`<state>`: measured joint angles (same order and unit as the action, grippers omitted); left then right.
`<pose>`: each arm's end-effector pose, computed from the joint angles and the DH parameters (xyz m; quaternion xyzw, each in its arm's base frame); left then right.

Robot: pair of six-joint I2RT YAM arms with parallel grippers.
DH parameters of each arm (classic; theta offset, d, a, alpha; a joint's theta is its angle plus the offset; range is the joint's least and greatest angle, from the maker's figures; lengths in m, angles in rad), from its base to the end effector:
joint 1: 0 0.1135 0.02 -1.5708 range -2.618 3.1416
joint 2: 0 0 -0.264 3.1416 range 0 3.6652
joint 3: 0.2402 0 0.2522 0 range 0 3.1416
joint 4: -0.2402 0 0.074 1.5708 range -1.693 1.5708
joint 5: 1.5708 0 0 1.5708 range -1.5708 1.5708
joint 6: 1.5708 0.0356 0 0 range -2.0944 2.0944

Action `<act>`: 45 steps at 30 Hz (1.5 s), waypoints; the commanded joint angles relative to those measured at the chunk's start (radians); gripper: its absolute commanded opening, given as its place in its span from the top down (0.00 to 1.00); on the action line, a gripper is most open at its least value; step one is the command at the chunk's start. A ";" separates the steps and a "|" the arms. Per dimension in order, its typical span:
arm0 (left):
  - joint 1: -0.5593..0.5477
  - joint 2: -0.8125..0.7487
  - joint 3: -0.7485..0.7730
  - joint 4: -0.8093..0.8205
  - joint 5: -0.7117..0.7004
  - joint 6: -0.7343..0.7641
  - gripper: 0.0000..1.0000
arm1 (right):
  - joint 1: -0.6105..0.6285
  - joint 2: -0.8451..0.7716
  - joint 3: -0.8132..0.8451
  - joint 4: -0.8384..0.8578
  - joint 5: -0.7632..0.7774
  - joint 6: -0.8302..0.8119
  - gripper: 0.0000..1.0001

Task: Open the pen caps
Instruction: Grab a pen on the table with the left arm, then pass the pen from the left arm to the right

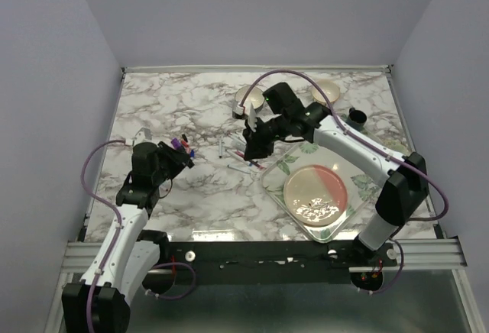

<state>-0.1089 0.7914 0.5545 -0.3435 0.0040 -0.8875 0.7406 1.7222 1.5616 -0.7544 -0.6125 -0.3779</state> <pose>0.1772 -0.0195 0.2420 -0.3331 0.8144 -0.2286 0.4166 0.2623 0.2675 0.3128 -0.5612 0.7136 0.3361 0.2506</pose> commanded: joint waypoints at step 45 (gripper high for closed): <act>-0.641 -0.003 -0.245 0.805 -0.100 -0.087 1.00 | -0.014 -0.159 -0.482 0.831 0.005 0.907 0.51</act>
<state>-0.7116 0.8059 0.2672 0.4816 0.0536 -0.9474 0.6960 1.5417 1.0451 0.1177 -0.6666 0.5728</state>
